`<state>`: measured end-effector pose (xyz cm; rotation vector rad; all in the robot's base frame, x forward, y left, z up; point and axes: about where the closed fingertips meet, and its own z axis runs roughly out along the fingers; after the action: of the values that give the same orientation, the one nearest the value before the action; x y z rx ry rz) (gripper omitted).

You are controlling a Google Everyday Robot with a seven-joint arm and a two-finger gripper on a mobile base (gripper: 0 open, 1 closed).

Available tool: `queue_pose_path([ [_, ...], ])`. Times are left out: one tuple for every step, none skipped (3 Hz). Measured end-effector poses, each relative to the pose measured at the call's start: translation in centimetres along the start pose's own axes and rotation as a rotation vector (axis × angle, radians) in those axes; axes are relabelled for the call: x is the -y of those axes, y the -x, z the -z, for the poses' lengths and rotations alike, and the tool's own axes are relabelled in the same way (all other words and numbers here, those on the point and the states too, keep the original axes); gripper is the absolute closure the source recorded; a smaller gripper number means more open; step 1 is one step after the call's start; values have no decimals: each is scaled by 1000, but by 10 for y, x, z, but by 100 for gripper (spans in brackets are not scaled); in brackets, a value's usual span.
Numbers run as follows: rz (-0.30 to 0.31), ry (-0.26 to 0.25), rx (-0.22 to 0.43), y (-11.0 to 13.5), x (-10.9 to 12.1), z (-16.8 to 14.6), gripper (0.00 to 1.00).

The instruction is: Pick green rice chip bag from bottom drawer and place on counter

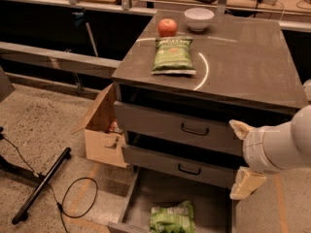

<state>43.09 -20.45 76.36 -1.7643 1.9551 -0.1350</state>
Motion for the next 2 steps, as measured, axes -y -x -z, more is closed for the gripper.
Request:
queue_pose_path([
  [16, -1, 44, -6, -13, -36, 0],
  [10, -10, 104, -10, -27, -71, 0],
])
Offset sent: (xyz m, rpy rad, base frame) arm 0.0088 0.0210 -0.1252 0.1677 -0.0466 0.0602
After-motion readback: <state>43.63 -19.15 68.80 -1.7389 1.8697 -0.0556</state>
